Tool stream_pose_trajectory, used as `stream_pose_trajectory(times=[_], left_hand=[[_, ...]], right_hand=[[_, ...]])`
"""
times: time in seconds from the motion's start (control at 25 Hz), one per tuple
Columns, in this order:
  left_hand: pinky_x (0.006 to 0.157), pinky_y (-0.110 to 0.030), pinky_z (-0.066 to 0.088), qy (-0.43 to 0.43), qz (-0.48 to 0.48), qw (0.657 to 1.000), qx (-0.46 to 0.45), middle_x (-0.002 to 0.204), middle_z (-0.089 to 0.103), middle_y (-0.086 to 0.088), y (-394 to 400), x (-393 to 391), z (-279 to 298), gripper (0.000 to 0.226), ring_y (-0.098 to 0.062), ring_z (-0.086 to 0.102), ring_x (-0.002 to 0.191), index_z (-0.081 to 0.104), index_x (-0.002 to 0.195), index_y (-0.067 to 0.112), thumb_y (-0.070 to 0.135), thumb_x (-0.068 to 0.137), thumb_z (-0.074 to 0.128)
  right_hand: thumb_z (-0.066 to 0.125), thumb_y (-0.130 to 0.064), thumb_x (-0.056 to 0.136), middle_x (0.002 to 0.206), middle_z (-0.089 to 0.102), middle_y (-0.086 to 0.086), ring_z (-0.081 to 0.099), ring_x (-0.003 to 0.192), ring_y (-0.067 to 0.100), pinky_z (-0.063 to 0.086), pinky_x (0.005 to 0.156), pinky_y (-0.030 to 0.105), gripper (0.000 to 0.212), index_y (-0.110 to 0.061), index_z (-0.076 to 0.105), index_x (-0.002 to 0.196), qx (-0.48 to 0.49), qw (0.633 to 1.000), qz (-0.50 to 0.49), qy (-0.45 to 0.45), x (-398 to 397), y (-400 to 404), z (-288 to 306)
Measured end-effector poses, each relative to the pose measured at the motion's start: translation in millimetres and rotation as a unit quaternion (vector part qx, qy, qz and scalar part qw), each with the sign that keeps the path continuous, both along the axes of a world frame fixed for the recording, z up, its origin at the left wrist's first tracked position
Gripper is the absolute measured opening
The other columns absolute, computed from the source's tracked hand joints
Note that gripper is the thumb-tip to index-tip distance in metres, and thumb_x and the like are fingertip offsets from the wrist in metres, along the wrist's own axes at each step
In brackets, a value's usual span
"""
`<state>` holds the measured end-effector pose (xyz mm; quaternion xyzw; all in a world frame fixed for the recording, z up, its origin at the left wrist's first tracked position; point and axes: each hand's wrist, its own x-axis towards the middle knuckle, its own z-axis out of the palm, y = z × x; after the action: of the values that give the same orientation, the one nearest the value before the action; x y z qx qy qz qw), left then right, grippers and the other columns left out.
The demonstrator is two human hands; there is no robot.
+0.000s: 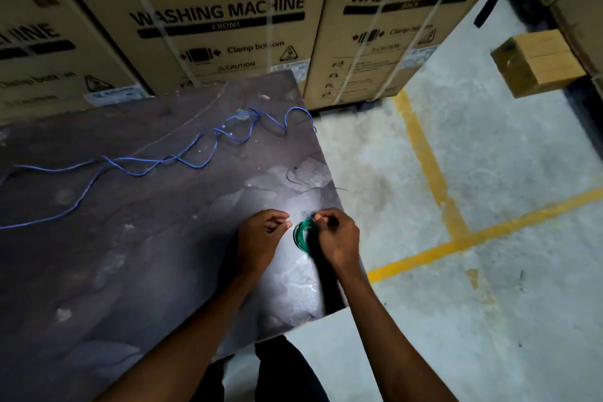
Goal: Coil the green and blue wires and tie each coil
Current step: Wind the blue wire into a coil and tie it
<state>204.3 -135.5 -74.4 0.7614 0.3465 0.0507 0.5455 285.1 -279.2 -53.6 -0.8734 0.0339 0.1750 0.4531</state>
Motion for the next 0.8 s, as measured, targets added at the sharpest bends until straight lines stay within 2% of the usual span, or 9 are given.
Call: stream_pose_trajectory(times=[0.16,0.24,0.36,0.4,0.48,0.56,0.64,0.72,0.8], left_hand=[[0.070,-0.021,0.055,-0.029,0.063,0.998,-0.003,0.077,0.075,0.004,48.3,12.1,9.6,0.017,0.000,0.065,0.064,0.078,0.094,0.017,0.007,0.080,0.082],[0.071,-0.018,0.055,-0.037,0.079,0.996,0.019,0.080,0.075,0.005,73.8,18.7,16.1,0.018,0.004,0.064,0.064,0.079,0.099,0.013,0.008,0.081,0.082],[0.071,-0.012,0.053,-0.053,0.096,0.994,0.031,0.084,0.074,0.003,112.1,27.3,23.8,0.019,0.009,0.062,0.065,0.078,0.103,0.009,0.007,0.084,0.079],[0.073,-0.016,0.055,-0.059,0.095,0.993,0.035,0.085,0.075,0.001,122.4,30.5,26.0,0.019,0.006,0.062,0.065,0.078,0.104,0.010,0.009,0.084,0.078],[0.076,-0.025,0.057,-0.065,0.088,0.992,0.055,0.086,0.077,-0.002,139.2,39.1,27.3,0.020,-0.004,0.064,0.069,0.078,0.105,0.015,0.013,0.085,0.078],[0.076,-0.016,0.052,-0.058,0.078,0.990,0.098,0.089,0.076,0.001,154.4,51.6,27.6,0.022,-0.011,0.066,0.075,0.078,0.106,0.018,0.015,0.084,0.078],[0.081,-0.016,0.046,-0.063,0.051,0.982,0.169,0.096,0.072,0.005,168.6,66.1,27.9,0.027,-0.014,0.065,0.086,0.077,0.109,0.021,0.018,0.083,0.079],[0.092,-0.023,0.041,-0.055,-0.002,0.969,0.242,0.112,0.071,0.001,180.8,80.7,21.8,0.032,-0.019,0.061,0.100,0.076,0.115,0.024,0.024,0.082,0.079],[0.097,-0.029,0.040,-0.014,-0.052,0.957,0.286,0.119,0.072,-0.001,188.8,90.8,14.2,0.033,-0.025,0.057,0.106,0.076,0.115,0.023,0.028,0.082,0.079]], right_hand=[[0.072,-0.012,0.087,0.074,0.069,-0.012,0.064,0.070,-0.004,0.043,0.070,0.008,0.012,-0.022,0.071,0.079,0.018,0.998,0.046,-0.023,25.6,38.3,16.5],[0.073,-0.009,0.087,0.074,0.070,-0.008,0.064,0.068,0.000,0.043,0.069,0.007,0.012,-0.019,0.072,0.080,0.031,0.996,0.074,-0.046,39.2,64.6,21.8],[0.073,-0.010,0.087,0.078,0.072,-0.003,0.066,0.073,0.012,0.048,0.070,0.015,0.007,-0.016,0.075,0.086,0.028,0.993,0.106,-0.043,63.2,107.7,23.5],[0.073,-0.012,0.087,0.082,0.073,-0.002,0.068,0.076,0.015,0.051,0.074,0.021,0.006,-0.016,0.074,0.091,0.024,0.993,0.112,-0.039,71.7,120.5,21.6],[0.073,-0.018,0.085,0.098,0.074,0.004,0.070,0.090,0.021,0.056,0.087,0.034,0.020,-0.018,0.071,0.106,0.018,0.990,0.125,-0.068,88.3,143.8,17.4],[0.072,-0.019,0.085,0.120,0.067,0.010,0.064,0.112,0.026,0.049,0.102,0.037,0.038,-0.016,0.064,0.122,-0.001,0.986,0.142,-0.093,105.8,162.8,11.5],[0.071,-0.018,0.087,0.130,0.062,0.013,0.055,0.123,0.029,0.042,0.108,0.036,0.046,-0.012,0.059,0.132,-0.029,0.982,0.164,-0.094,122.0,176.2,4.3],[0.066,-0.021,0.088,0.121,0.068,0.013,0.059,0.119,0.034,0.048,0.101,0.040,0.037,-0.013,0.062,0.124,-0.067,0.972,0.195,-0.110,133.5,182.1,-1.6],[0.060,-0.022,0.088,0.101,0.073,0.014,0.065,0.103,0.038,0.053,0.084,0.042,0.020,-0.013,0.068,0.104,-0.103,0.958,0.224,-0.143,140.9,183.1,-6.7]])
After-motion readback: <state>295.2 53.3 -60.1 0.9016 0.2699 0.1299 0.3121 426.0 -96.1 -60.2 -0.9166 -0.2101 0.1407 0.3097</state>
